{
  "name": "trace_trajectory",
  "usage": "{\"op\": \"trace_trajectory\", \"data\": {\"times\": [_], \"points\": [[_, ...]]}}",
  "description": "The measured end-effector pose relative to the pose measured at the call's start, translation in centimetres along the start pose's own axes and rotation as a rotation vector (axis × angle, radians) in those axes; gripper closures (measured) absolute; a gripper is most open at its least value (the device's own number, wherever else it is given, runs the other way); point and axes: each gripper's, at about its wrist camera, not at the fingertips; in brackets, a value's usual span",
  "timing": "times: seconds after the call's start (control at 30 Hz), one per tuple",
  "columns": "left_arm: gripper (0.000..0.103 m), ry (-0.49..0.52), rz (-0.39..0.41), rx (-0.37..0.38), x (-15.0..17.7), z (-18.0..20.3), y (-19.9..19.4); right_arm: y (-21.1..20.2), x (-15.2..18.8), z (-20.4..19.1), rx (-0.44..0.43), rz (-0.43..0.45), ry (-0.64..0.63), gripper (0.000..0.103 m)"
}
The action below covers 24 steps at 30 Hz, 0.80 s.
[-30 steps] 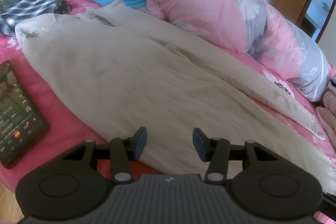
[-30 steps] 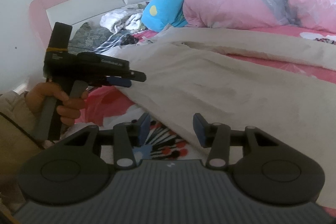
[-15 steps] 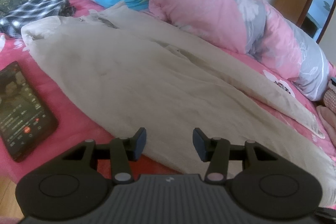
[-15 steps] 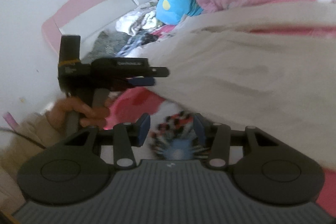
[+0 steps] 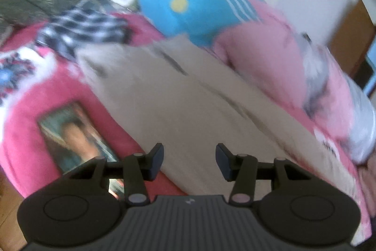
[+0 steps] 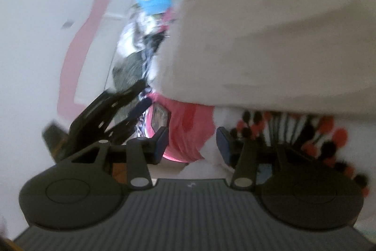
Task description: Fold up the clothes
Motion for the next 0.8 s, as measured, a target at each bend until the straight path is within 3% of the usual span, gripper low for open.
{"op": "trace_trajectory", "data": {"times": [0.2,0.37,0.53,0.8], "points": [[0.053,-0.108,0.042,-0.071,-5.3,-8.1,-1.3,0.7,-0.3,0.4,0.028,0.026,0.221,0.056],[0.053,-0.065,0.017,-0.121,-8.3,-11.8,-0.3,0.3,0.1,1.2,0.005,0.095,0.379,0.056],[0.053,-0.049,0.009,-0.081,-9.1,-13.1,1.1,0.0,0.0,1.5,-0.016,0.143,0.485,0.056],[0.053,-0.027,-0.020,-0.015,-8.7,-13.1,4.6,1.2,0.5,3.2,-0.057,0.086,0.638,0.058]]}}
Point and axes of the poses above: each gripper's, at about its wrist camera, not at the fingertips, and y roughly the way its jaws point, z to its right, x to its underside, and after that the axes turned 15 degrees about y, right-handed
